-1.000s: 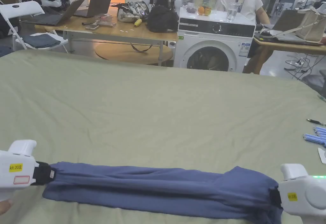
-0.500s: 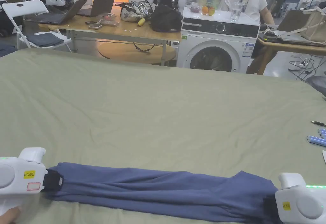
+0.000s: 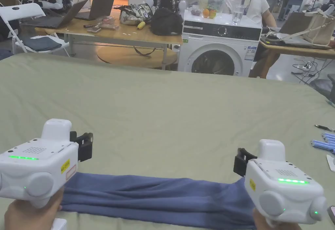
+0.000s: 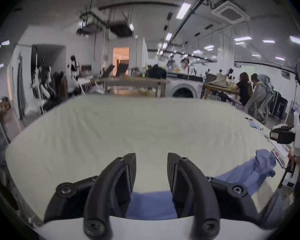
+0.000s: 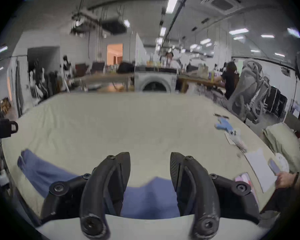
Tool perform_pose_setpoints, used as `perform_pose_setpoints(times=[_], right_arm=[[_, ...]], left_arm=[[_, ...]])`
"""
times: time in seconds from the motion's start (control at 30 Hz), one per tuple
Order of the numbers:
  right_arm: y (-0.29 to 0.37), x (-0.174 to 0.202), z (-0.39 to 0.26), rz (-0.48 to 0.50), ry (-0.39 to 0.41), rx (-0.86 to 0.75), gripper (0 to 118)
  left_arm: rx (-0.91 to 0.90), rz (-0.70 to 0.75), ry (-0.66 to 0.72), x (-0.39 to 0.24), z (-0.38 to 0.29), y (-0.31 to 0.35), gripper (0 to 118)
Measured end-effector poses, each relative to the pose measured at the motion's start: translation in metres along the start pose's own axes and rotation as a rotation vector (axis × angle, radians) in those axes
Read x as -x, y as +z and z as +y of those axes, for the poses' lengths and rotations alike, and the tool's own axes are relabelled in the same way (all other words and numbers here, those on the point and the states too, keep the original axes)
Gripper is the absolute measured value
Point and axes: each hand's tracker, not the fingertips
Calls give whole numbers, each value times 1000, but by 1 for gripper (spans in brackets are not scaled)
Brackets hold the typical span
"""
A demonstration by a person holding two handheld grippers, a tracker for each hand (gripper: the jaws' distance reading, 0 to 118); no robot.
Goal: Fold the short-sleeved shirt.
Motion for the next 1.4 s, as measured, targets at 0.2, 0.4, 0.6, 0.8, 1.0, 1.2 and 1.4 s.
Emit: perform_pose_setpoints(times=[0.2, 0.4, 0.6, 0.8, 1.0, 1.2, 1.4], right_arm=[[12, 32, 4, 0, -13, -138, 0], [11, 51, 11, 16, -8, -175, 0], [6, 72, 14, 40, 19, -176, 0], [-5, 95, 15, 103, 49, -140, 0], [-14, 117, 13, 159, 96, -109, 0], [-18, 130, 7, 198, 135, -84, 0], [-20, 134, -1, 210, 162, -63, 0]], left_arm=[[-118, 58, -7, -6, 5, 3, 0], [-116, 66, 14, 6, 4, 13, 0], [-4, 8, 79, 46, 3, 17, 0], [199, -133, 331, 115, -15, 5, 1], [443, -296, 525, 180, -47, -25, 47], [642, -425, 650, 211, -69, -55, 55], [763, -639, 851, 198, -102, -75, 55]])
